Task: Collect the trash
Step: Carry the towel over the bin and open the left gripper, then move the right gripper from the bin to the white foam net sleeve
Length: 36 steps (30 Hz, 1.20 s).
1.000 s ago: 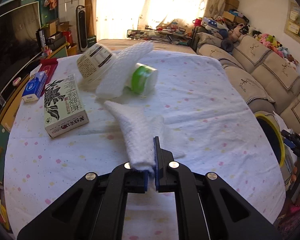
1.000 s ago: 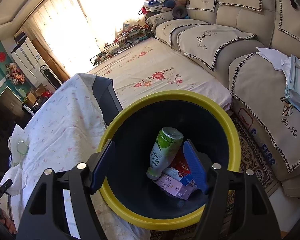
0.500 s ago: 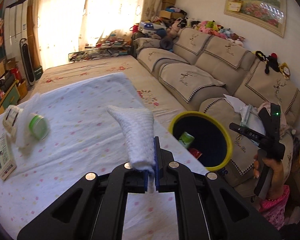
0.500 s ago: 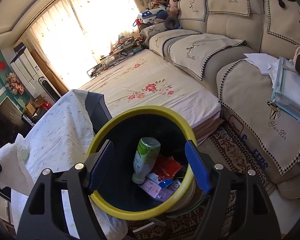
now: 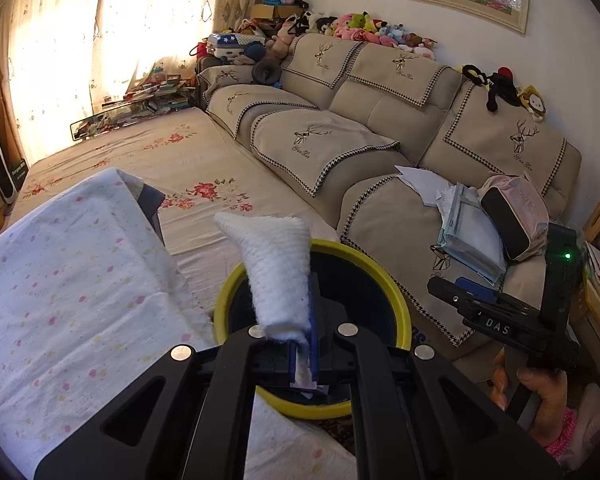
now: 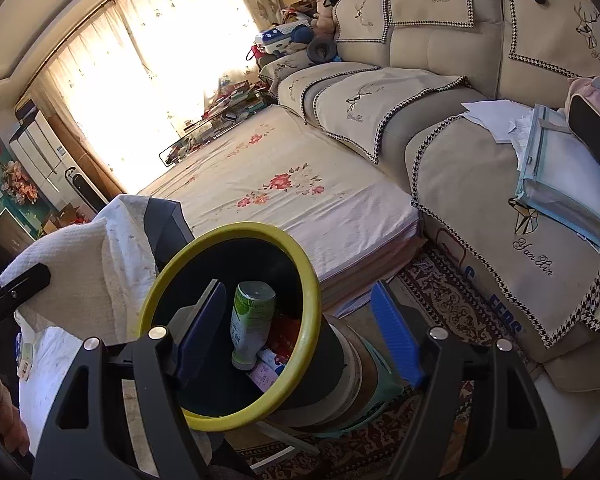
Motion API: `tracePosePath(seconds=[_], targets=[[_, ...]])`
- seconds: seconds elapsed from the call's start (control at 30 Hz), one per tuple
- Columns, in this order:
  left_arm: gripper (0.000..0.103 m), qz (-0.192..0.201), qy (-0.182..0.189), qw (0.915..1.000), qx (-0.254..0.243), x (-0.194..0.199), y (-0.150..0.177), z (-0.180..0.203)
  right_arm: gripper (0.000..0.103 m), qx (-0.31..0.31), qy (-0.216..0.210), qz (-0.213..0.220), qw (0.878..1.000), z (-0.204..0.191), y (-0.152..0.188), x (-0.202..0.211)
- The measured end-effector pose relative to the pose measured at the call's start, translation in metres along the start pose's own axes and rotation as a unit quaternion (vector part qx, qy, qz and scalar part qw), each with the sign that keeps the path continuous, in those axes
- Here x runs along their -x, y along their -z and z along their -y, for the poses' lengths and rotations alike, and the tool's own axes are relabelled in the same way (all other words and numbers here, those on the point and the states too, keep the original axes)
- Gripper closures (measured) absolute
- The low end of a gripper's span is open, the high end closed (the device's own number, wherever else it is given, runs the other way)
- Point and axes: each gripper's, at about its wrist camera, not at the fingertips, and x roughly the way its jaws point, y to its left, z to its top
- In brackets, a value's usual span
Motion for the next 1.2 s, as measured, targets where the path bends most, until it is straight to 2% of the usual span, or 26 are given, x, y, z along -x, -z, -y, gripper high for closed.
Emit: tracePosePath(seconds=[0.33, 0.4, 0.47, 0.5, 0.6, 0.7, 0.77, 0.93, 1.07, 1.2], targets=[[0.096, -0.038, -0.002, 0.9992, -0.010, -0.064, -0.003, 0.014, 0.032, -0.016, 0.008, -0.005, 1.000, 0.017, 0.002, -0.004], [0.081, -0.050, -0.006, 0.9986, -0.016, -0.076, -0.002, 0.017, 0.031, -0.018, 0.007, -0.006, 1.000, 0.017, 0.002, -0.004], [0.040, -0.059, -0.007, 0.9981, -0.014, -0.086, 0.000, 0.018, 0.031, -0.017, 0.006, -0.007, 1.000, 0.016, 0.002, -0.004], [0.036, -0.059, -0.009, 0.9981, -0.014, -0.087, 0.002, 0.016, 0.031, -0.015, 0.004, -0.007, 1.000, 0.014, 0.002, -0.004], [0.035, -0.063, -0.013, 0.9979, -0.009, -0.088, 0.006, 0.012, 0.031, -0.009, 0.001, -0.006, 1.000, 0.009, 0.002, -0.004], [0.031, -0.056, -0.014, 0.9983, -0.001, -0.072, 0.012, 0.001, 0.031, 0.000, 0.000, -0.007, 1.000, 0.002, 0.002, -0.005], [0.022, -0.045, -0.017, 0.9988, 0.004, -0.055, 0.017, -0.011, 0.030, 0.003, -0.001, -0.008, 1.000, -0.003, 0.003, -0.005], [0.022, -0.029, -0.026, 0.9988, 0.028, -0.009, 0.037, -0.043, 0.030, 0.015, -0.005, -0.013, 1.000, -0.019, 0.004, -0.006], [0.020, 0.002, -0.050, 0.9971, 0.057, 0.041, 0.058, -0.080, 0.030, 0.035, -0.011, -0.013, 0.999, -0.038, 0.006, -0.003], [0.018, 0.037, -0.093, 0.9903, 0.096, 0.091, 0.080, -0.125, 0.030, 0.059, -0.020, -0.015, 0.998, -0.064, 0.008, -0.003]])
